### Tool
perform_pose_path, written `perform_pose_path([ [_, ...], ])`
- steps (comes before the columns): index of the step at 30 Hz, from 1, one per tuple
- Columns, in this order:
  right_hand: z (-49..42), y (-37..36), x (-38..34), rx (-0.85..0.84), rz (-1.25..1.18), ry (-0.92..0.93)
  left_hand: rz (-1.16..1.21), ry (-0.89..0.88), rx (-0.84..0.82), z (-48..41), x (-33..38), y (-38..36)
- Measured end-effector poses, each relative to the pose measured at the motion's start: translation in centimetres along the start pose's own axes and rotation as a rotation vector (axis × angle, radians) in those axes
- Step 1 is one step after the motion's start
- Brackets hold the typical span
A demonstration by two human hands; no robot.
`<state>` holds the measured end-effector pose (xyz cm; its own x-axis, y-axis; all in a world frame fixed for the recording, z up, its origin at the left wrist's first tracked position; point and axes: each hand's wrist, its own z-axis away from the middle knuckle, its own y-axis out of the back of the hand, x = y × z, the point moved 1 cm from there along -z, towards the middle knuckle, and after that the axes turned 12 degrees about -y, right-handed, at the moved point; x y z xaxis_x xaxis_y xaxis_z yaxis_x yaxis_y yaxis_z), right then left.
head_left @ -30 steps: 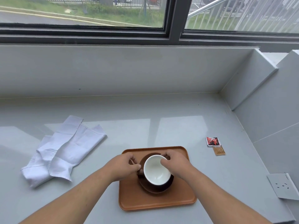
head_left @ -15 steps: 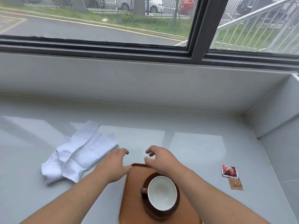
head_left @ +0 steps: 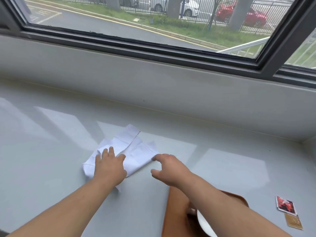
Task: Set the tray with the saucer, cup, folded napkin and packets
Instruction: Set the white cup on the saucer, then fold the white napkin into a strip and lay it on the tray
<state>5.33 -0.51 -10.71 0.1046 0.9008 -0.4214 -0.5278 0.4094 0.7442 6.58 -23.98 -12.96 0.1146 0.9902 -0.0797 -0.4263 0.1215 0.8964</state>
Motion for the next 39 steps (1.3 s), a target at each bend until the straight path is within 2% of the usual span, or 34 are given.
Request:
perform_pose_path([
  [6,-2.6,-1.8,-6.5,0.036,0.057,0.083,0.02,-0.099,-0.117,-0.1,-4.5,-0.5],
  [13,-5.5,-5.0,-11.8,0.049,0.135,0.13,0.239,-0.258,-0.084,0.3,-9.0,-1.4],
  [19,-8.1,-7.2,-13.8,0.133,0.302,0.205,0.328,-0.335,0.07,-0.1,-10.5,-2.2],
  [23,-9.8,-7.2,-15.3,0.252,0.39,0.245,0.382,-0.376,0.24,0.0,-11.2,-2.0],
  [26,-9.7,-6.3,-16.5,0.311,0.357,0.282,0.385,-0.351,0.368,-0.1,-11.9,-1.1],
  [31,-7.4,-3.2,-18.2,0.316,0.211,0.279,0.443,-0.207,0.546,-0.6,-11.8,2.0],
  [34,-5.8,-0.6,-18.6,0.291,0.159,0.253,0.524,-0.132,0.511,-1.3,-11.0,5.0],
  [39,-3.5,4.3,-18.5,0.354,0.124,0.221,0.499,-0.126,0.405,-1.9,-10.1,10.2],
])
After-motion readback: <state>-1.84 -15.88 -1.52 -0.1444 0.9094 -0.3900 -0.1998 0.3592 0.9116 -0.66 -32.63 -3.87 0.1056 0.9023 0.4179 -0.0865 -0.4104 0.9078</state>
